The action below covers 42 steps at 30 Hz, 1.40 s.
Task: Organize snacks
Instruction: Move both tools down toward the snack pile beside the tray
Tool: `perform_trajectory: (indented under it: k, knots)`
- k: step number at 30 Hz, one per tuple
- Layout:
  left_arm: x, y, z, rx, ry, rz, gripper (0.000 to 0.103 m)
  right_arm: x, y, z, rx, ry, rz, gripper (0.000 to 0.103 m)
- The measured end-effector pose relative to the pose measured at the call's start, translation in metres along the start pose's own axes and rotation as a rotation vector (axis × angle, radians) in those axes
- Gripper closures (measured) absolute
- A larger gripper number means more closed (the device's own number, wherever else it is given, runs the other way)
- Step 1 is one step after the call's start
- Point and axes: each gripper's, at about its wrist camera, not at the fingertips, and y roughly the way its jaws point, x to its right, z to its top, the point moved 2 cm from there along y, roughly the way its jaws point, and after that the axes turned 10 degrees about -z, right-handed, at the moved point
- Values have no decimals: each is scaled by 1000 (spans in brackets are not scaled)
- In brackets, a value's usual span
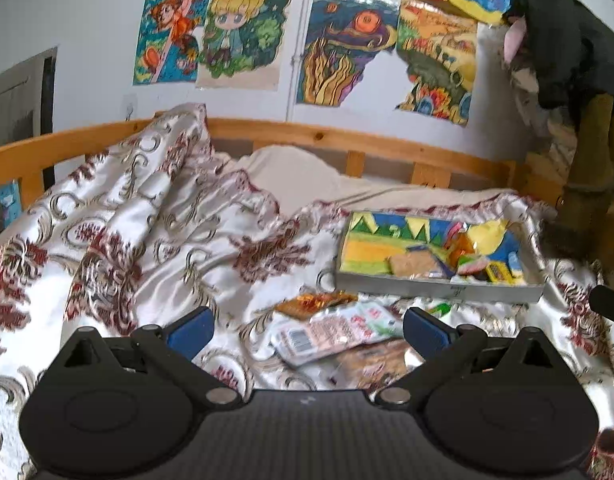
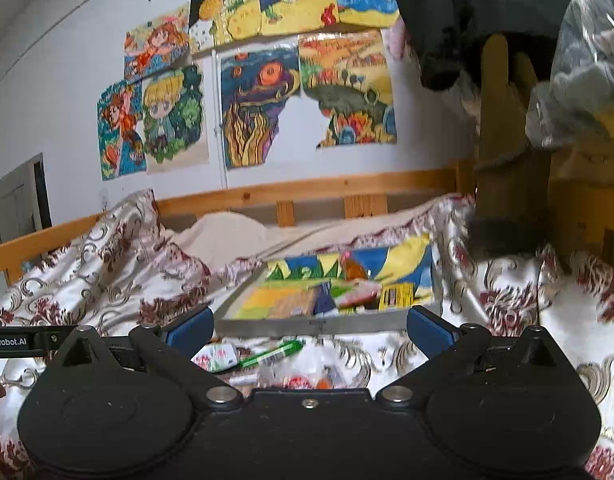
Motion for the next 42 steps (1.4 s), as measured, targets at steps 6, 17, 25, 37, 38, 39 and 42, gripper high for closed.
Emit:
perform_trajectory:
  k: [6,17,25,37,38,39,42]
  knots:
    - [1,8,-11,-75,26,9,0,-6,6,-10,-50,-12,9,1]
    - [0,24,-24,-181,33,14,0,-9,23,-29,-173,-18,20,1]
    - [3,33,-29,-221,61,7,0,-13,32,-39,-224,-28,30,1]
    - [-3,62,-30,-328,25,-65,0,-14,48,-55,-303,-11,37,1]
    - [-5,66,-30,-338,13,-82,0,-14,50,-57,-308,-12,37,1]
    - [-6,70,-30,-350,0,-103,0,-14,51,-58,-312,-12,38,1]
    - [-8,83,-30,-374,-14,-156,0,-14,55,-62,-329,-14,44,1]
